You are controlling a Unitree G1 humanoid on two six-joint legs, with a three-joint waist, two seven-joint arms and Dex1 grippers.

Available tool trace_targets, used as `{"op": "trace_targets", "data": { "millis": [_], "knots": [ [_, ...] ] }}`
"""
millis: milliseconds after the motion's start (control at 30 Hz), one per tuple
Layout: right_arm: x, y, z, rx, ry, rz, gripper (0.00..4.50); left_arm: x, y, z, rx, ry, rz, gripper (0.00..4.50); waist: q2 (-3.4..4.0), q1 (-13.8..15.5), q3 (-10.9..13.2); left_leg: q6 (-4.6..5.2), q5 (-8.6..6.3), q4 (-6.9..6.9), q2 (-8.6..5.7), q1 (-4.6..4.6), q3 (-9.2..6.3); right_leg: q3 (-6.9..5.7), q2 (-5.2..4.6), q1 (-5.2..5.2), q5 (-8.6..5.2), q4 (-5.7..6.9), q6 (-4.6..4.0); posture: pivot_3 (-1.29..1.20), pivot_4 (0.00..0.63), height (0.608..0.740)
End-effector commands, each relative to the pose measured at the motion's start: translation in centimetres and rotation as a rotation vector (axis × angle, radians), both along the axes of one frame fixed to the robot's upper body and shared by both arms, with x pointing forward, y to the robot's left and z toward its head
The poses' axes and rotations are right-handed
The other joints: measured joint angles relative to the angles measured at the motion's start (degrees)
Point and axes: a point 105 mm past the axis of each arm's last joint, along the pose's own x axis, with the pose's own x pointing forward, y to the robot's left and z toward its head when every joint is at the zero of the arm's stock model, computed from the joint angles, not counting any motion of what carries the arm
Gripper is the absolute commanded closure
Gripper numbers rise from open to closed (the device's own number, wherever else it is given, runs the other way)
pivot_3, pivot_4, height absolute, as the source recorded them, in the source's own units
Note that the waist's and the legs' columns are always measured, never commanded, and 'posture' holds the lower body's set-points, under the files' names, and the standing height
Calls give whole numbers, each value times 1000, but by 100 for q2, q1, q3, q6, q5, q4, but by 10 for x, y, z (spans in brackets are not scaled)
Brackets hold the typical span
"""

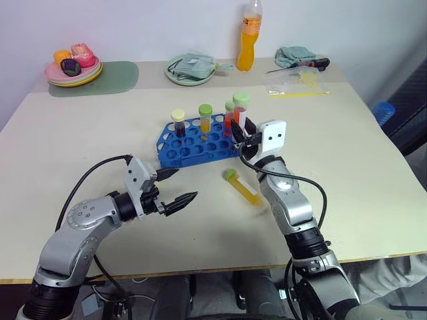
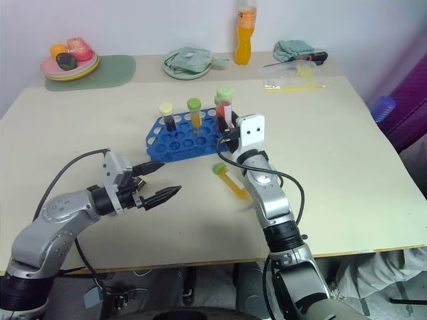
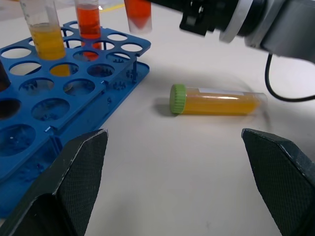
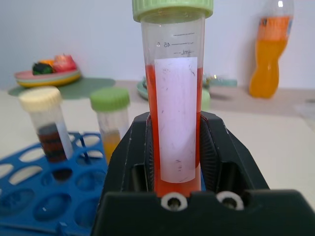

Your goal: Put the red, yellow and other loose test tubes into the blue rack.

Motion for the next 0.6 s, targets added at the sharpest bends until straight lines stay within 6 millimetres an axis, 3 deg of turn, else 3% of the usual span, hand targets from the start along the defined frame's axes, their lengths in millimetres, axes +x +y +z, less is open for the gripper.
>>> {"op": "trace_targets", "data": {
  "millis": [33,367,600],
  "knots": [
    [1,0,10,16,-42,2,3727,-3,-1,10,-13,-44,-4,0,0,-2,0,0,0,0,0,0,-1,0,0,0,0,0,0,0,150,740],
    [16,-2,4,35,-19,-26,3727,-5,-1,10,-12,-42,5,0,2,-7,1,0,0,-1,0,2,0,0,0,0,0,2,0,0,150,740],
    [16,4,0,47,-12,5,3727,-5,-2,12,-12,-44,1,0,2,-12,1,-1,0,-1,0,3,0,1,0,0,0,3,0,0,150,740]
  ]
}}
